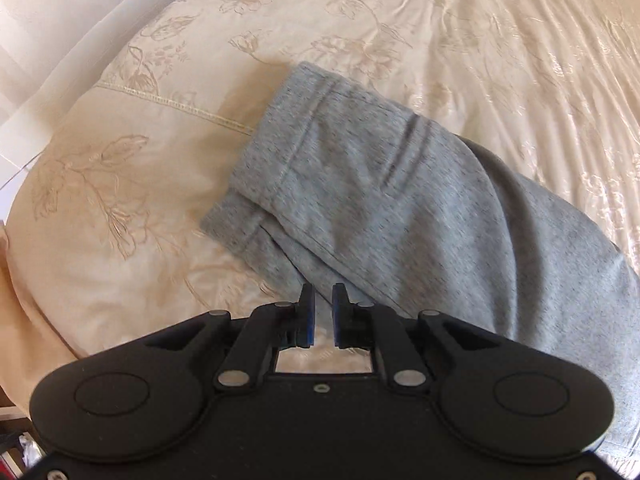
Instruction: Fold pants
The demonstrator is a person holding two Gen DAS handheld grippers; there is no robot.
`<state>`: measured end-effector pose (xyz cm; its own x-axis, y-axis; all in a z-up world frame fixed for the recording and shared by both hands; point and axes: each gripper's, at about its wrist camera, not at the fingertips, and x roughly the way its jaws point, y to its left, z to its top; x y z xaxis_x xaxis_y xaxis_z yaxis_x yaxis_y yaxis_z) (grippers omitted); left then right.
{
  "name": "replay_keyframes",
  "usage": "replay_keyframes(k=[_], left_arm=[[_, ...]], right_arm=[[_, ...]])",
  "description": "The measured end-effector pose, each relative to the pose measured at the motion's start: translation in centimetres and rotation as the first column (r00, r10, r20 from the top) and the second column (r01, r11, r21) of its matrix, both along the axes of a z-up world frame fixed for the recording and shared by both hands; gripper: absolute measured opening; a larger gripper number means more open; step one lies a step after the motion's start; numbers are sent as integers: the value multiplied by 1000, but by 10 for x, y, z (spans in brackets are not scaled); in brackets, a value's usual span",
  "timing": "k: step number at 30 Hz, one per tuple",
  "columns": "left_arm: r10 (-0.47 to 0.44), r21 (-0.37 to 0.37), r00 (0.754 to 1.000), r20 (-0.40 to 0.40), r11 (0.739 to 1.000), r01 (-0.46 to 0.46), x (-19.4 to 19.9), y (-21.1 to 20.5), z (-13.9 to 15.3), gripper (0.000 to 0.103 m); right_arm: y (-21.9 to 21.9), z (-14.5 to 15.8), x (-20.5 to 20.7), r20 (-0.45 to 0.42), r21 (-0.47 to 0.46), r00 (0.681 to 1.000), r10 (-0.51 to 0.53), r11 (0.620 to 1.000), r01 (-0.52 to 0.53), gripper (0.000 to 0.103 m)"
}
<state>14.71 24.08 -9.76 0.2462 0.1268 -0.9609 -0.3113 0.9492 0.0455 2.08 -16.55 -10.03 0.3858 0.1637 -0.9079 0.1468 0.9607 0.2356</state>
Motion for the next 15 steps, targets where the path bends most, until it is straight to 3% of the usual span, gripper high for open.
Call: replay_keyframes(k=[8,12,15], left_arm=[[-146,45,989,-27,988,147,45,51,-20,16],[-208,71,971,-120,974,217,62,62,-47,18],[-219,46,961,-170,972,230,66,71,-64,18]], right_arm=[[191,-6,40,19,199,987,163,966,-163,26],[256,-19,57,6,233,978,207,951,-203,27],[290,-26,63,-3,243,977,213,948,-206,32]])
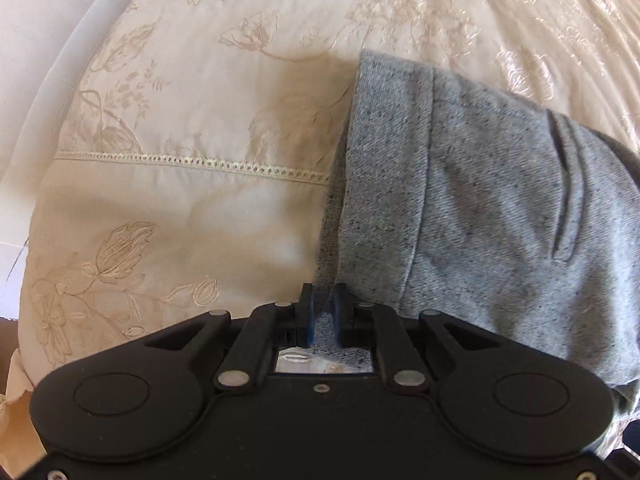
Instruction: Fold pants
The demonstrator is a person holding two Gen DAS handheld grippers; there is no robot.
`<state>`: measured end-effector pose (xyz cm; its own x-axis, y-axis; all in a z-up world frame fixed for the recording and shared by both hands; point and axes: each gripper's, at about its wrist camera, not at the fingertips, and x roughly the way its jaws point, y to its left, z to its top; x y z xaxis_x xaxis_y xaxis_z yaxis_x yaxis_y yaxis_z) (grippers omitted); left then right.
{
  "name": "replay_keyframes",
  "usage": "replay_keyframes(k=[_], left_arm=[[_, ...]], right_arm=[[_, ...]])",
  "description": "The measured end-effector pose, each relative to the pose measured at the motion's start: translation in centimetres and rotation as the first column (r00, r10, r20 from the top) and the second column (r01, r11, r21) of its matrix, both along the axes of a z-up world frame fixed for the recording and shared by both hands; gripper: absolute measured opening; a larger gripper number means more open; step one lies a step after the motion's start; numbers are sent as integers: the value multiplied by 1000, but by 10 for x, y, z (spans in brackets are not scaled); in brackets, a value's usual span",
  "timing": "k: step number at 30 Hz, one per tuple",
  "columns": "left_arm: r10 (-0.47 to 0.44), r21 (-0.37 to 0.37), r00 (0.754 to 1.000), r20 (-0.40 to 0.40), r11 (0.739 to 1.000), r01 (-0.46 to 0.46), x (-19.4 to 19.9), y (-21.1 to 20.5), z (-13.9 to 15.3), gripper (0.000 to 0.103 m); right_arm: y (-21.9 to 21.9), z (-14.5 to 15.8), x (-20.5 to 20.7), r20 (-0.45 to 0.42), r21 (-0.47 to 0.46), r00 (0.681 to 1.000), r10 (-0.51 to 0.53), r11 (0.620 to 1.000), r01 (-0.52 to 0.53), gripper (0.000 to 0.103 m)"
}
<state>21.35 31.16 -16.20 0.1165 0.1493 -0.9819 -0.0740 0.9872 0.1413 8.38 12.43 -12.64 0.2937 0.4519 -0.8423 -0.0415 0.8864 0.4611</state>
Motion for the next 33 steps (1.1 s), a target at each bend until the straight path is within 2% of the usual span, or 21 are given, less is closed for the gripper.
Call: replay_keyframes(k=[4,9,13,17,19,20,23,27,30,33], left_arm=[[-10,-44,1000,-3,999,9,3,7,-5,18],[-40,-27,999,0,999,40,9,8,-11,17],[-53,-33,999,-5,998,53,16,13,-12,17],[-83,-27,996,16,996,83,13,11,-3,17],[-71,-31,997,36,997,72,8,14,9,17],[-65,-31,997,50,997,67,4,16,17,17],[-77,-26,990,118,996,81,-2,20,49,17],[-133,4,964,228,991,136,-1,10,86,17],[-186,-9,952,243,981,194,8,-9,85,17],[-237,-1,945,226,970,244,13,-36,74,17]], right_arm=[[16,-18,11,-39,10,996,-78,997,78,37],[18,-41,28,-122,58,977,-175,981,183,41],[12,-55,33,-197,121,939,-281,944,308,42],[4,-65,40,-244,159,884,-399,883,443,42],[1,-64,40,-223,194,870,-440,854,482,26],[-1,-60,40,-223,201,876,-427,859,470,6],[0,-38,38,-159,190,915,-371,898,397,5],[6,-8,20,-87,181,962,-259,945,271,5],[16,-20,12,-108,123,971,-215,966,228,5],[19,-45,14,-163,97,958,-236,962,253,5]])
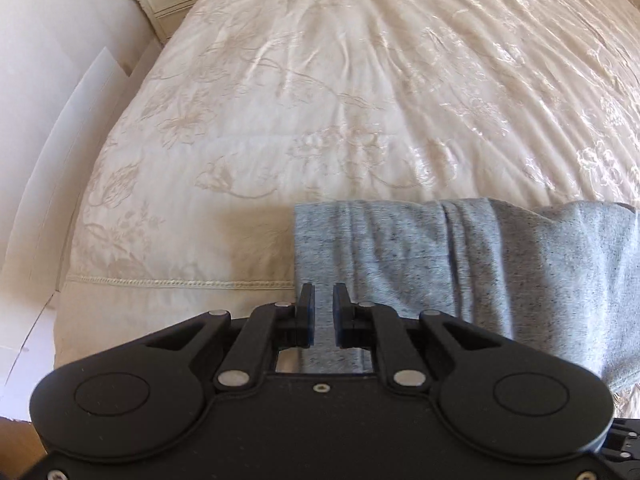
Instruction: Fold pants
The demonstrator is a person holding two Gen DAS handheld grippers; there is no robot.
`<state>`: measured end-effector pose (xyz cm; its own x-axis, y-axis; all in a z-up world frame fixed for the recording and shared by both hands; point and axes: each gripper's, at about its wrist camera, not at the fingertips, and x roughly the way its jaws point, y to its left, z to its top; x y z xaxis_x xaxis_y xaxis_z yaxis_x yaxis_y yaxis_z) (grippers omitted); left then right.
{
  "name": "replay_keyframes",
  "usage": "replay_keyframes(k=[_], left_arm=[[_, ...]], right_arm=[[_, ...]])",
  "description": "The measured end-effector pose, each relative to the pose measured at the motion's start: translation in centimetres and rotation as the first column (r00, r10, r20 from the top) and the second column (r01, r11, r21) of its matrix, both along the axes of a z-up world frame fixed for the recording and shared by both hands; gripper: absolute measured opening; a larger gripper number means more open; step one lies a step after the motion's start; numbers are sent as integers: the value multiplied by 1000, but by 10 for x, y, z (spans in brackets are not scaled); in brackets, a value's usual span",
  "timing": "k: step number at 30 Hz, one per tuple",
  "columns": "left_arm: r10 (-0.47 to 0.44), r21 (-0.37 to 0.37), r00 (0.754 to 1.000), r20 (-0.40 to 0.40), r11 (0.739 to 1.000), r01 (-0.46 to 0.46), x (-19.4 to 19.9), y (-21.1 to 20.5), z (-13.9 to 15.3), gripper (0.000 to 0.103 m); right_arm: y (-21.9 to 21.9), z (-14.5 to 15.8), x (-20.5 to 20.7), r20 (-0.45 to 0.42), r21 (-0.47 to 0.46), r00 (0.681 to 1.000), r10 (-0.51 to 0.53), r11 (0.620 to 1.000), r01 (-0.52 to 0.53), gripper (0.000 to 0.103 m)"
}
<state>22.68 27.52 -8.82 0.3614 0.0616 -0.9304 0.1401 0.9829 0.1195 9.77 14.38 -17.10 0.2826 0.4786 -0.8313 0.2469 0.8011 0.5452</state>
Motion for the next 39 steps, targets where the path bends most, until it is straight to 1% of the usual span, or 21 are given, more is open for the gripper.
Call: replay_keyframes(k=[2,5,8,10,11,12,14,15,17,19,22,24,26,28,30,31,32,33,34,37,39], left_arm=[[-31,-14,999,-17,999,31,0,-17,-7,17],[-82,-24,996,-34,996,82,-5,-39,-16,18],[-124,17,990,-63,992,126,-6,-52,-31,19],[-130,75,987,-97,988,137,-7,-52,-52,19],[-125,88,984,-129,987,137,-7,-49,-62,19],[-124,81,981,-147,987,137,-8,-45,-71,19],[-122,59,985,-124,990,130,-11,-39,-72,19],[-124,64,985,-124,989,132,-12,-40,-71,19],[-128,81,984,-126,987,139,-13,-42,-71,19],[-120,92,985,-123,987,131,-15,-43,-71,18],[-98,92,988,-122,990,109,-21,-43,-71,18],[-86,88,988,-129,991,97,-24,-40,-68,18],[-47,86,989,-141,994,59,-27,-35,-63,19],[23,93,993,-112,996,-12,-28,-31,-49,17],[84,103,995,-51,992,-79,-34,-35,-26,17],[97,87,995,-26,992,-94,-35,-42,-16,17],[100,61,995,-9,993,-99,-36,-51,-8,17],[95,34,995,-2,995,-95,-35,-62,-1,17],[89,9,996,-1,996,-89,-35,-73,3,18],[78,-44,996,-34,996,-79,-27,-110,-3,19],[102,-61,991,-85,992,-107,-21,-131,-17,19]], right_arm=[[5,-12,3,-31,2,999,12,1000,-12,6],[20,-23,4,-35,-39,997,75,996,-77,5],[26,-31,-1,-48,-55,992,119,991,-121,2],[29,-33,-6,-55,-55,988,147,987,-150,2],[29,-30,-10,-48,-54,984,169,984,-171,2],[28,-25,-13,-39,-54,981,190,980,-192,2],[19,-4,-21,19,-78,974,227,971,-225,3],[10,8,-25,55,-103,971,234,968,-227,4],[-14,29,-25,124,-159,973,194,972,-174,7],[-45,39,-24,155,-214,981,119,973,-84,10],[-88,32,-12,143,-267,989,23,963,16,10],[-107,21,-4,117,-271,993,-2,962,34,10],[-113,9,5,89,-265,996,18,964,7,10],[-112,-5,12,76,-253,994,76,966,-54,10],[-89,-32,15,8,-207,984,178,963,-172,12],[-79,-42,13,-25,-183,974,227,956,-228,12],[-71,-51,13,-18,-202,961,274,941,-272,12],[-66,-49,8,8,-238,950,312,923,-301,12],[-66,-46,4,21,-247,939,343,912,-327,12],[-88,-34,-2,27,-166,932,361,921,-352,12],[-115,-18,-9,50,-174,929,366,920,-353,14]])
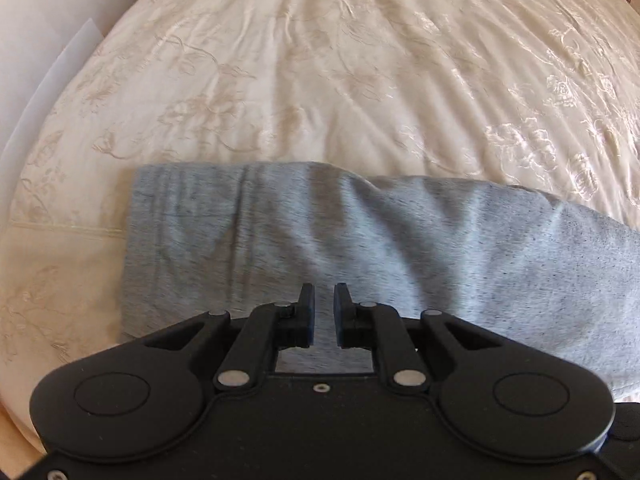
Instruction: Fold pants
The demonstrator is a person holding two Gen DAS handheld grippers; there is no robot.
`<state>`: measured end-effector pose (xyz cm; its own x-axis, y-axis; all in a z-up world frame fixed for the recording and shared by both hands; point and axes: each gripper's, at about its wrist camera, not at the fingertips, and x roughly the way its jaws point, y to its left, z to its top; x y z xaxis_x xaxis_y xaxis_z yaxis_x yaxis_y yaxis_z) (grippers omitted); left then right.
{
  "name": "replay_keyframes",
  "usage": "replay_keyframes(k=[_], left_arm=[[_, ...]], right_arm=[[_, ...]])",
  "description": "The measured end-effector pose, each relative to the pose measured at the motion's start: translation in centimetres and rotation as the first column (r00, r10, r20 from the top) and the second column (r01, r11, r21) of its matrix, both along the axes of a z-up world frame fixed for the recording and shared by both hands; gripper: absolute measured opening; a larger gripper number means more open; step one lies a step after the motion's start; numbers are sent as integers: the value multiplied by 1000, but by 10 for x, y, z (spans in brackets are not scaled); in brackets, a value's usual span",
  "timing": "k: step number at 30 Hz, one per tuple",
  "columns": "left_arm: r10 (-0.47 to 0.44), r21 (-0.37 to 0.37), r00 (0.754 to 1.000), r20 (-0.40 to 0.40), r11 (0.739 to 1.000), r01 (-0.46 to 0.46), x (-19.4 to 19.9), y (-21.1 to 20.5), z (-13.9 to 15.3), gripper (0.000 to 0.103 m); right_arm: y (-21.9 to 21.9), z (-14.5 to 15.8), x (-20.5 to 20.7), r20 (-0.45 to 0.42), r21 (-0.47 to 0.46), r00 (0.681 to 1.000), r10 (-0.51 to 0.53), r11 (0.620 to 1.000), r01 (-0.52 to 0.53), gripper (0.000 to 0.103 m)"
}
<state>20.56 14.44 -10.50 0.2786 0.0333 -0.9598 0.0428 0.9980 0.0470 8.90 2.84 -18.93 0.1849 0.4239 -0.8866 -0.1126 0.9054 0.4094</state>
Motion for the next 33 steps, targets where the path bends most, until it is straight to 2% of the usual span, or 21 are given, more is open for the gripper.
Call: replay_keyframes(k=[3,5,7,11,15,20,23,27,30,33], left_arm=[[72,-47,990,-120,996,-78,6,-13,-30,19],[120,-18,977,-178,992,-125,1,-19,-48,19],[145,18,970,-197,989,-144,-2,-21,-58,18],[177,33,956,-236,984,-174,-6,-24,-55,19],[163,73,966,-200,986,-151,-13,-33,-43,19],[116,106,992,-45,988,-111,-3,-40,1,19],[89,82,996,-10,993,-88,13,-39,18,19],[54,39,994,-95,998,-50,26,-37,9,19],[8,45,990,-141,999,-2,25,-32,-17,20],[16,52,976,-218,999,-4,12,-26,-51,19]], right_arm=[[-44,15,-1,30,-20,1000,-7,1000,8,22],[-78,21,4,53,-20,998,-24,999,26,22],[-102,32,5,84,-34,996,-24,999,26,24],[-126,48,30,177,-82,984,13,997,2,30],[-128,58,53,251,-101,968,24,995,1,33],[-121,60,92,284,-88,959,10,996,16,33],[-117,57,109,291,-87,957,3,996,23,33],[-110,49,135,267,-90,963,-26,995,52,35],[-104,42,153,251,-98,967,-39,993,65,36],[-99,31,169,230,-107,973,-33,992,59,36]])
